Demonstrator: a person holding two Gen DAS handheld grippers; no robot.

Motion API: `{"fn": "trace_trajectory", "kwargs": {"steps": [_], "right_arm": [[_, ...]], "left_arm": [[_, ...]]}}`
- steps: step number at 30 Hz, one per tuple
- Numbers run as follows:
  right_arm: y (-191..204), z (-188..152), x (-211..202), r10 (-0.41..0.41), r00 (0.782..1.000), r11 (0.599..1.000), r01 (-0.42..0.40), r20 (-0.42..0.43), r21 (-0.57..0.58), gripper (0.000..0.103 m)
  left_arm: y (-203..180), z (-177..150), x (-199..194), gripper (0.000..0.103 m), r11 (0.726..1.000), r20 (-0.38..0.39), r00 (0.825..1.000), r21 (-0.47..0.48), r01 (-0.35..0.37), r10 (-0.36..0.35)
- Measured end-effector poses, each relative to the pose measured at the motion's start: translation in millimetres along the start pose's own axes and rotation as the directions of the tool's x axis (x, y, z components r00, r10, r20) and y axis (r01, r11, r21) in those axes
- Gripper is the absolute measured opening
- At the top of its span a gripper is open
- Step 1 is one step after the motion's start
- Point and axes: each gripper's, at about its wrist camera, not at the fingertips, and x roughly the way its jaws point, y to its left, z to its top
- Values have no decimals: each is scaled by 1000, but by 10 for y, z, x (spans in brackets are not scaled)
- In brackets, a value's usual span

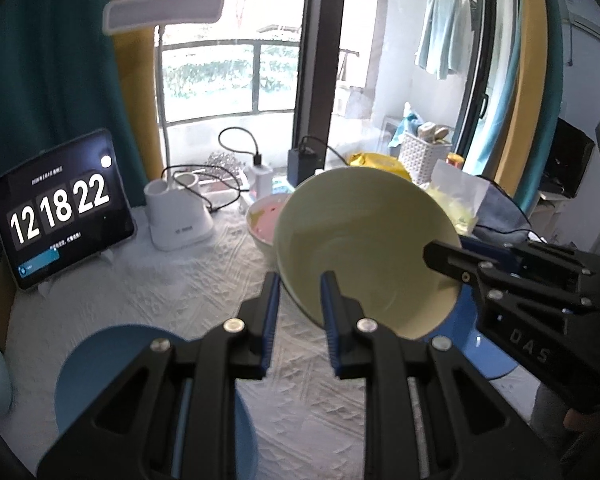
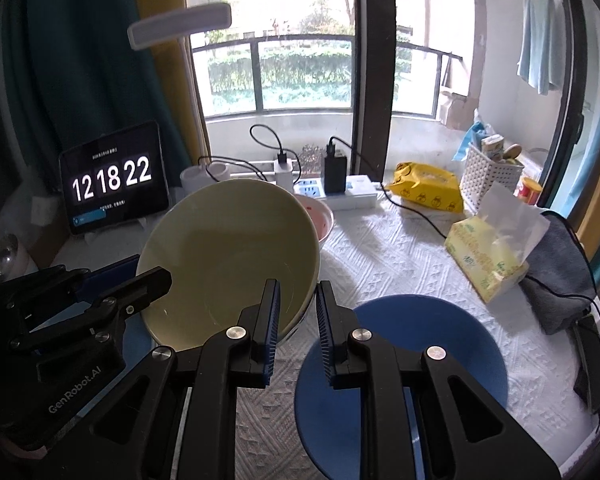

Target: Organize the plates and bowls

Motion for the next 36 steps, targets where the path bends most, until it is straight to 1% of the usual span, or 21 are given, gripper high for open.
{"fn": "trace_trajectory", "kwargs": {"steps": [9, 19, 36], "right_arm": [[-173, -43, -191, -9, 1000, 1000, 9, 22, 20, 20], [-430, -143, -356, -23, 999, 999, 22, 33, 50, 20], [-909, -408, -440, -50, 999, 993, 50, 3, 110, 20]], "left_arm": [[-243, 38, -82, 21, 1000, 5, 1000, 21, 15, -16], [-519, 54, -58, 21, 998, -3, 999, 55, 38, -37], [-1036, -28, 104, 21, 990, -62, 996, 115, 77, -70]]}}
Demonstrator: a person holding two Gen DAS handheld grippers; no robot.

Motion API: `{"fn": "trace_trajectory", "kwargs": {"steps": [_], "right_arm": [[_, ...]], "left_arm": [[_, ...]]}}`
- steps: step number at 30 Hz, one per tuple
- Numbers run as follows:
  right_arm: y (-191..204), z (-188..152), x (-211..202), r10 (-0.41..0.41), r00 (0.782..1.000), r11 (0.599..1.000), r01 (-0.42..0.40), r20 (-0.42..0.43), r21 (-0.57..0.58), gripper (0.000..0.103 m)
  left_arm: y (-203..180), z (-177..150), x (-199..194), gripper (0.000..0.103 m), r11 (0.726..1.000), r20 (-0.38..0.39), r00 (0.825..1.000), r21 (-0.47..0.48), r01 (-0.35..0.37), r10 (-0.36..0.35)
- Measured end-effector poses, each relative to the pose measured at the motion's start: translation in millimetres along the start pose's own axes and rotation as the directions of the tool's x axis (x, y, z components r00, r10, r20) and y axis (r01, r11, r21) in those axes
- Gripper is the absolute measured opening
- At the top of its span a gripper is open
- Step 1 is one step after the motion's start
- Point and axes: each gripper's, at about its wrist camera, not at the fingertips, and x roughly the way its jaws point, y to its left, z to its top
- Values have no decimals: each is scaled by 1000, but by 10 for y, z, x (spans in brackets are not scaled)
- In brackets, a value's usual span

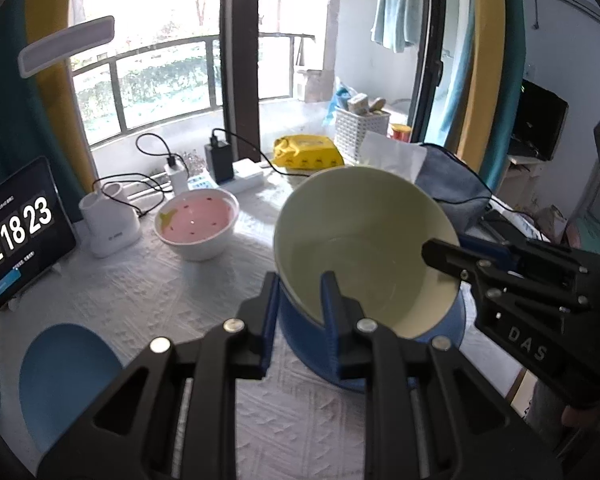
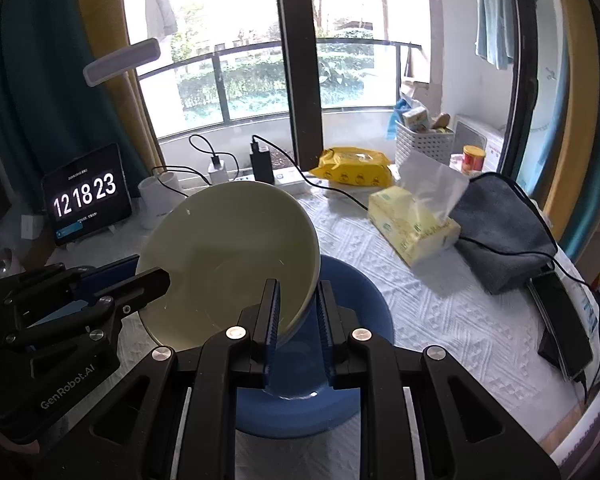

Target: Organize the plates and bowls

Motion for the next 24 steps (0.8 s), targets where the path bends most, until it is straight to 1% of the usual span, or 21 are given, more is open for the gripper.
{"fn": "trace_trajectory", "kwargs": {"steps": [11, 17, 24], "right_arm": [[-253, -207, 106, -17, 998, 999, 19, -57, 31, 20], [-319, -289, 204, -17, 995, 999, 21, -95, 36, 20], [-354, -333, 273, -13, 992, 999, 18, -128, 37, 20]], "left_arm": [[-199, -132, 254, 21, 1000, -67, 998, 23, 21, -20], [-229, -213, 375, 21, 1000, -113, 993, 17, 24, -22], [-235, -267, 448, 21, 1000, -145, 989, 20, 24, -21]]}}
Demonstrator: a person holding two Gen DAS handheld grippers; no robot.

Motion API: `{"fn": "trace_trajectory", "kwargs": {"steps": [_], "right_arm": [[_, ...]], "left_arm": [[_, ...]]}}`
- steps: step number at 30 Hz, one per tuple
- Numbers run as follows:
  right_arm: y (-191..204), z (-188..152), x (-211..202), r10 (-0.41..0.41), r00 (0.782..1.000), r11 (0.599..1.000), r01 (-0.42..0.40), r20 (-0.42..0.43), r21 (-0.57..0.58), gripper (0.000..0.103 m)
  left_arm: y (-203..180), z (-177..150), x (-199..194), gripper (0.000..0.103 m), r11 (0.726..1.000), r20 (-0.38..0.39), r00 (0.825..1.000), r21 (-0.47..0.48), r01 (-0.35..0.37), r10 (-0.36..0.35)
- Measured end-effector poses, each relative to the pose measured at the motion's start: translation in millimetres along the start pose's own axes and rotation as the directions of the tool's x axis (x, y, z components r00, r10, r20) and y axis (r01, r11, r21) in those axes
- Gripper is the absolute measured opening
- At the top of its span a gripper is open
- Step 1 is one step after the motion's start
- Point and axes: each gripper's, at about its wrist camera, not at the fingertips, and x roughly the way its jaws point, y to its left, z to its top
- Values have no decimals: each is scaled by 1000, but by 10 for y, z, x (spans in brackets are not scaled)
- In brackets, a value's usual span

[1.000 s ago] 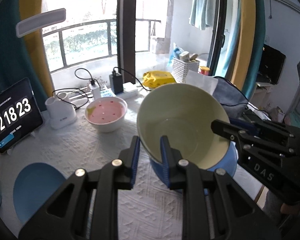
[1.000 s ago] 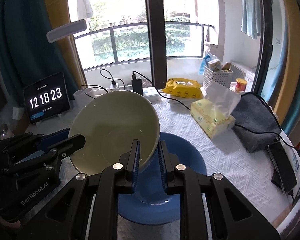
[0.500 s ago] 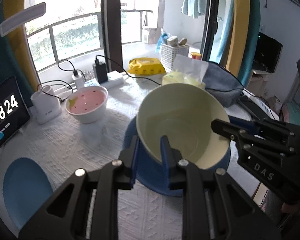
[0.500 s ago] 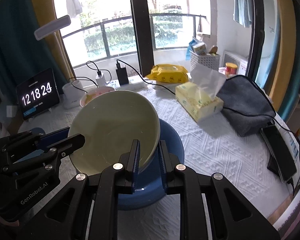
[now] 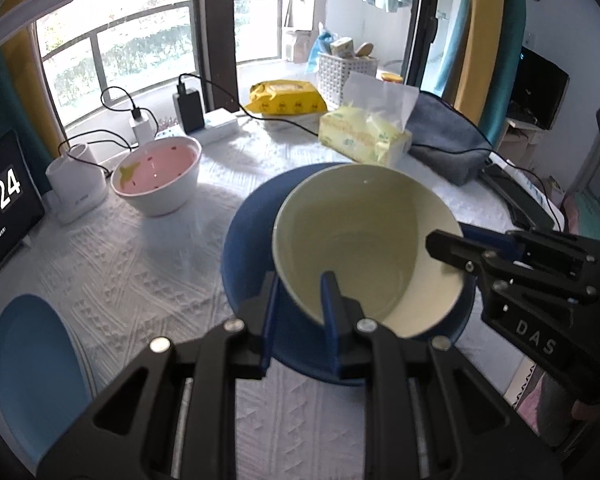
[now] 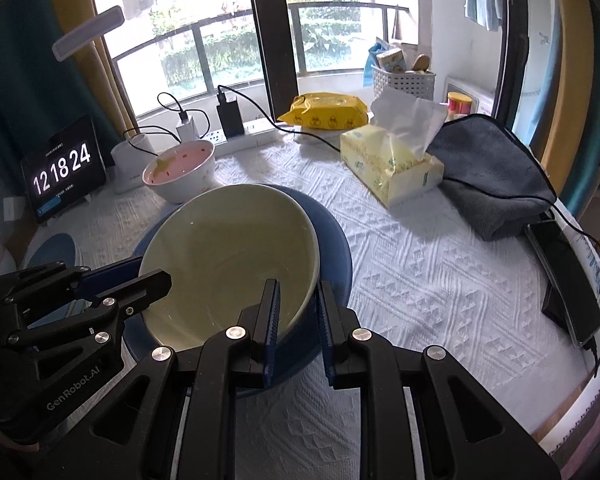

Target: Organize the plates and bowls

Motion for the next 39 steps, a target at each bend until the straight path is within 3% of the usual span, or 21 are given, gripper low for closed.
{"fn": "trace_trajectory", "kwargs": {"steps": [3, 5, 9, 28, 34, 39], "right_arm": [[-1, 2, 8, -1, 1000, 1000, 1, -6, -4, 20], [9, 5, 12, 16, 1000, 1000, -16, -8, -7, 20], [155, 30, -19, 23, 1000, 998, -22, 12, -59, 20], [224, -4, 162, 7, 999, 997, -10, -32, -76, 20], [101, 40, 27, -21, 1000, 999, 22, 13, -46, 20], [73, 4, 97, -22, 1000, 999, 21, -11, -47, 21]], "left_arm": [[1, -13, 23, 21, 1000, -10, 1000, 5, 2, -2], [-58, -4, -31, 21, 998, 13, 998, 28, 56, -56], [-208, 20, -123, 21, 996, 57, 998, 94, -3, -2], [313, 25, -192, 23, 999, 68, 997, -46, -19, 22], [380, 18, -208, 32, 998, 75, 997, -50, -24, 28], [441, 3, -222, 36, 997, 77, 997, -74, -16, 22]]}}
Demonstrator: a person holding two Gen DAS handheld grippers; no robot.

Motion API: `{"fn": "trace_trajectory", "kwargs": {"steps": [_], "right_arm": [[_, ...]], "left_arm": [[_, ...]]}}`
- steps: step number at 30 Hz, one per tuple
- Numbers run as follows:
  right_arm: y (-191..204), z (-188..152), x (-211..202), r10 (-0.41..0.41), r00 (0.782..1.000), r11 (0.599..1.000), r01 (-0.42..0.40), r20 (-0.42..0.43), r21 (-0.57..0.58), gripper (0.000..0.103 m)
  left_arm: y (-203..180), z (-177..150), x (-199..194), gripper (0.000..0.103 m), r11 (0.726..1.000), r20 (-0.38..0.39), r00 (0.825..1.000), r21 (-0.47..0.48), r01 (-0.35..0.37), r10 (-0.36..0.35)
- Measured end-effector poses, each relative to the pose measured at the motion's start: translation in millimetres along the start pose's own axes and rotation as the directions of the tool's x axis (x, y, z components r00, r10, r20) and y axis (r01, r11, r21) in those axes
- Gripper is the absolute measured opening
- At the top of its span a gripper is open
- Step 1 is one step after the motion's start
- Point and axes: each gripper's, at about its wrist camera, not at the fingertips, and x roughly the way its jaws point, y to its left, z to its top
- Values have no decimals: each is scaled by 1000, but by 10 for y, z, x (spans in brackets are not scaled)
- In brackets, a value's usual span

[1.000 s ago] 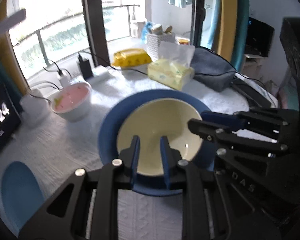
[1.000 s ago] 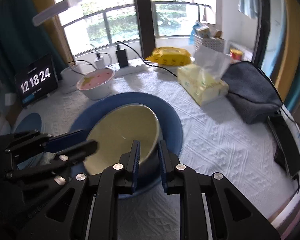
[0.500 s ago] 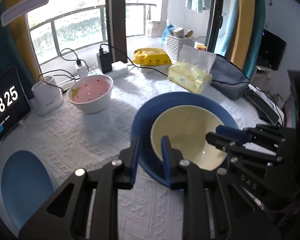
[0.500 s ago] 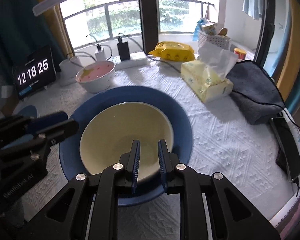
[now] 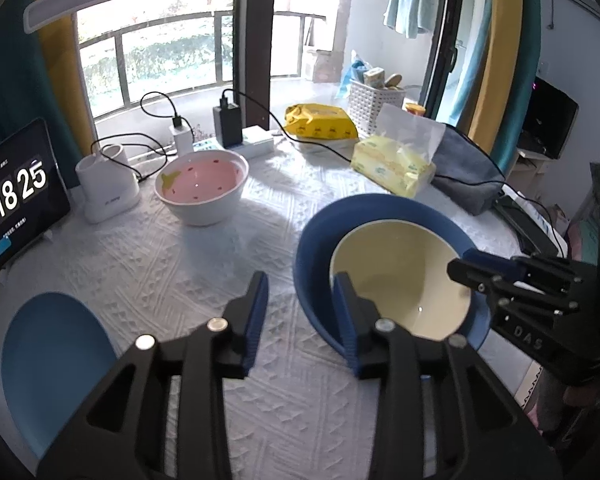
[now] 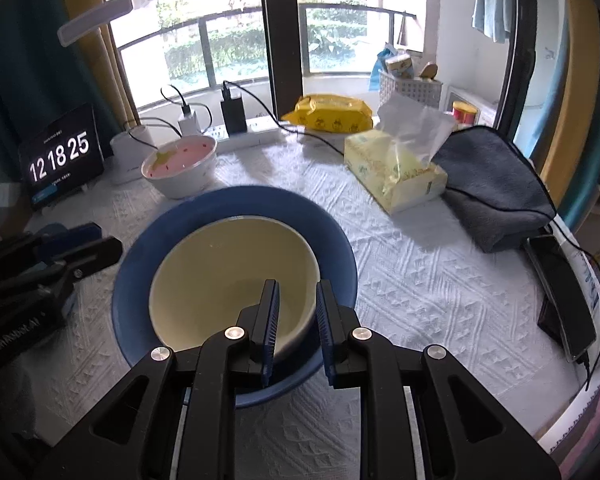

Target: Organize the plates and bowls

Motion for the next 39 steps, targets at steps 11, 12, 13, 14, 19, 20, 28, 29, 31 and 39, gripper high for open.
{"fn": "trace_trajectory", "kwargs": {"steps": [11, 12, 13, 14, 19, 20, 28, 29, 31, 39], "right_arm": [[46, 22, 43, -33, 999, 999, 33, -7, -39, 21], [43, 24, 48, -33, 999, 999, 32, -8, -38, 21], [39, 28, 53, -33, 999, 999, 33, -9, -38, 21], [36, 34, 55, -31, 999, 999, 31, -11, -35, 21], [58, 95, 19, -15, 1000, 1000, 15, 3, -11, 21], [81, 119, 13, -14, 1000, 1000, 14, 7, -13, 22], [295, 304, -4, 24, 999, 999, -23, 30, -45, 27], [326, 326, 5, 32, 999, 998, -30, 31, -51, 28], [395, 379, 30, 44, 999, 997, -42, 32, -63, 30], [646, 572, 96, 81, 996, 992, -76, 45, -105, 31]], "left_arm": [[160, 33, -41, 38, 999, 12, 1000, -37, 2, -2], [172, 33, -37, 38, 999, 11, 1000, -41, 2, -2], [191, 36, -37, 38, 999, 10, 1000, -47, 4, -4], [204, 38, -37, 38, 999, 11, 1000, -50, 4, -4], [278, 71, -61, 40, 998, 22, 1000, -59, 0, 2], [297, 79, -67, 42, 998, 25, 1000, -62, -1, 2], [455, 104, -69, 45, 995, 33, 999, -99, -3, 7], [481, 106, -60, 45, 994, 32, 999, -108, -5, 8], [551, 117, -33, 45, 991, 27, 1000, -131, -10, 14], [737, 130, -4, 45, 986, 23, 997, -153, -67, 71]]}}
